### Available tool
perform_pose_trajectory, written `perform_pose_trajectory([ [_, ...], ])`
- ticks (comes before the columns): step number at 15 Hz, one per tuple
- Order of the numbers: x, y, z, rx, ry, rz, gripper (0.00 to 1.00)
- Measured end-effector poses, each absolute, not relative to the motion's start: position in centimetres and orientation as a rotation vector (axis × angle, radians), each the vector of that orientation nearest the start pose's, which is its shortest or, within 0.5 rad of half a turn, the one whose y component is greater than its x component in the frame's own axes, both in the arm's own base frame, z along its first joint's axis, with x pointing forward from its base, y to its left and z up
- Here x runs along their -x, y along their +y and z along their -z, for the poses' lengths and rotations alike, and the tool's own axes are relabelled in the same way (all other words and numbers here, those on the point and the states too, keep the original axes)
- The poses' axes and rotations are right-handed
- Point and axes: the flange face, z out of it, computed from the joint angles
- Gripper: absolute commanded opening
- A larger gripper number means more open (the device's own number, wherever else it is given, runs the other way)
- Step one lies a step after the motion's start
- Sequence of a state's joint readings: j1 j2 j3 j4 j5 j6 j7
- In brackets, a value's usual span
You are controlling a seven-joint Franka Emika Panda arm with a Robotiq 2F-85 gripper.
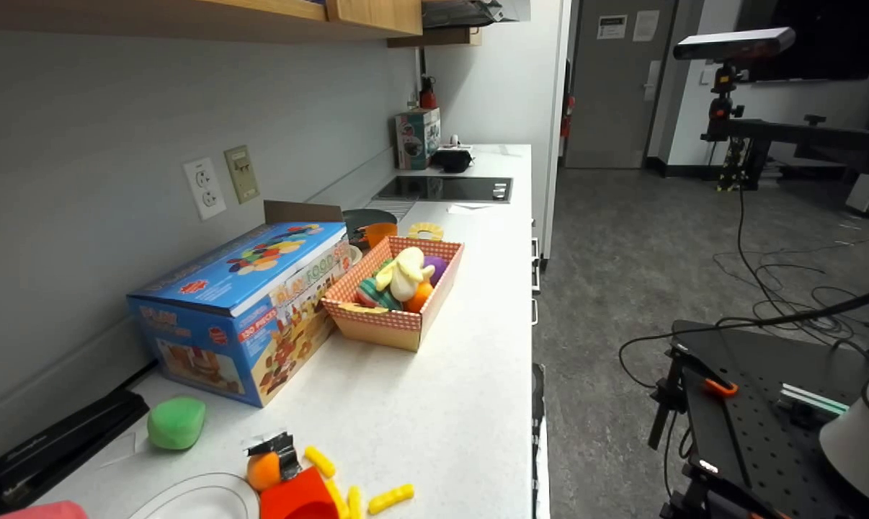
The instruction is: Open the left side of the drawer.
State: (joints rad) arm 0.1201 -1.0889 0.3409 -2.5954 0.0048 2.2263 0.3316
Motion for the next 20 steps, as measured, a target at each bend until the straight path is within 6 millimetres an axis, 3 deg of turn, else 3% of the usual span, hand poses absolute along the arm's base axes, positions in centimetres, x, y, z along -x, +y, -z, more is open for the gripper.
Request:
perform_pose_trajectory([
  [6, -22.4, 15.6, -64.7, 2.823, 0.092, 1.378, 1.0],
  [20, -22.5, 15.6, -64.6, 2.825, 0.095, 1.372, 1.0],
])
